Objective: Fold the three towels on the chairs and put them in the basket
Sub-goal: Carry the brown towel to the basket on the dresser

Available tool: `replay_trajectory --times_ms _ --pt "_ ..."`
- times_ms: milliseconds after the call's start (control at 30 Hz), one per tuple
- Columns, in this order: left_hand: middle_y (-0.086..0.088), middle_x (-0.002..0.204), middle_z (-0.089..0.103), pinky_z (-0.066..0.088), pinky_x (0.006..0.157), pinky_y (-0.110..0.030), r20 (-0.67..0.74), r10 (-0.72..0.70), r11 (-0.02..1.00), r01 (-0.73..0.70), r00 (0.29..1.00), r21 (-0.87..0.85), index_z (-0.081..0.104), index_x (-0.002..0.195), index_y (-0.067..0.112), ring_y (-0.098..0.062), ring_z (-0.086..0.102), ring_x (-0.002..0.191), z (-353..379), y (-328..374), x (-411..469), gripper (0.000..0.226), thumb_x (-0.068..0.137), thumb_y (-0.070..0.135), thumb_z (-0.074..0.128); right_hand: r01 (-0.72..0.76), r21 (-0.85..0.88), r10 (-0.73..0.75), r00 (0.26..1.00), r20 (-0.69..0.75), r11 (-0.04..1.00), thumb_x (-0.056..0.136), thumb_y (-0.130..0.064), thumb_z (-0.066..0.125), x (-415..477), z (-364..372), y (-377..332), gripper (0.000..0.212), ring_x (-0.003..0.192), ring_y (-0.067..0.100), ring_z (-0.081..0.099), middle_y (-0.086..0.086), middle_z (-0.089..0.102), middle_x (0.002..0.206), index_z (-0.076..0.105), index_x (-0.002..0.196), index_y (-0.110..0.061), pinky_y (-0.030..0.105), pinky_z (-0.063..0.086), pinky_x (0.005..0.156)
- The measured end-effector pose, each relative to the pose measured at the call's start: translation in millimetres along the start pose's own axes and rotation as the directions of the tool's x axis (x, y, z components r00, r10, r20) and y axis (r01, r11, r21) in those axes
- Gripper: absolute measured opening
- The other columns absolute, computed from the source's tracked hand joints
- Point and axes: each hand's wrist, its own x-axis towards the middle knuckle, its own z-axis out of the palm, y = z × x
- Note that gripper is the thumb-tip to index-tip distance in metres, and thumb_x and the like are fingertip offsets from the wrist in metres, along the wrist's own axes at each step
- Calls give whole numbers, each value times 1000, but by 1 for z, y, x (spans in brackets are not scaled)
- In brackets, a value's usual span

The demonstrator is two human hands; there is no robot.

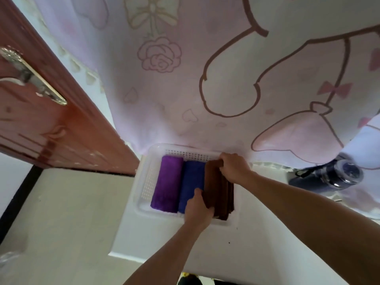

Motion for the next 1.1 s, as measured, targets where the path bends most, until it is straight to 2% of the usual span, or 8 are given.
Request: replay_trajectory --times_ms 167,267,333,533,700,900,1000,1100 --pt "1 109 51 51 78 -34 -143 205 914 -138 968 381 47 118 23 -19 53 99 7 -2 -8 46 78 27 70 216 -373 -227 974 15 903 90 -19 55 6 -7 4 25 102 28 61 7 62 112 56 115 -16 32 42 70" --pt "2 92 54 52 63 -30 -105 565 737 -443 818 511 62 100 23 -16 53 78 10 -5 -14 26 75 23 70 334 -465 -417 905 -87 820 71 -21 77 2 -11 13 29 95 30 60 9 62 99 66 97 -16 35 50 65" --pt "3 90 55 51 65 -33 9 653 618 -540 757 571 65 96 25 -16 53 78 13 -12 -15 17 86 31 54 429 -444 -508 858 -71 787 63 -15 80 0 -9 20 30 85 30 60 10 61 91 69 91 -15 36 51 59" --pt "5 117 47 38 91 -33 217 397 620 -435 892 653 54 125 31 -15 43 105 16 -13 -17 61 90 55 10 497 -404 -508 857 89 768 92 -13 47 3 10 32 33 113 30 50 10 55 119 62 121 -18 37 36 89" --pt "5 113 50 39 90 -32 247 399 644 -461 883 611 58 121 29 -14 45 101 8 -8 -17 40 98 48 31 498 -446 -500 857 122 744 92 -13 44 -2 9 29 36 115 29 51 9 56 122 60 124 -18 36 35 95" --pt "-3 100 61 49 70 -33 -81 565 649 -381 821 659 67 104 17 -22 58 87 -46 -37 -17 22 85 19 56 467 -347 -454 882 123 813 92 -19 50 -23 2 25 38 113 27 54 7 57 124 56 130 -20 37 39 96" --pt "-20 122 59 54 72 -42 -254 442 693 -148 860 705 62 117 10 -37 61 99 -90 -63 -8 45 73 12 72 468 -266 -478 878 31 843 99 -29 42 -58 2 4 32 105 23 55 4 58 118 59 125 -20 36 44 91" --pt "-20 151 29 46 92 -42 -240 227 694 16 944 720 30 148 12 -35 46 125 -118 -87 -2 65 90 26 58 463 -138 -447 885 133 876 100 -39 38 -92 18 -21 35 102 20 56 2 58 113 57 124 -21 36 48 87"
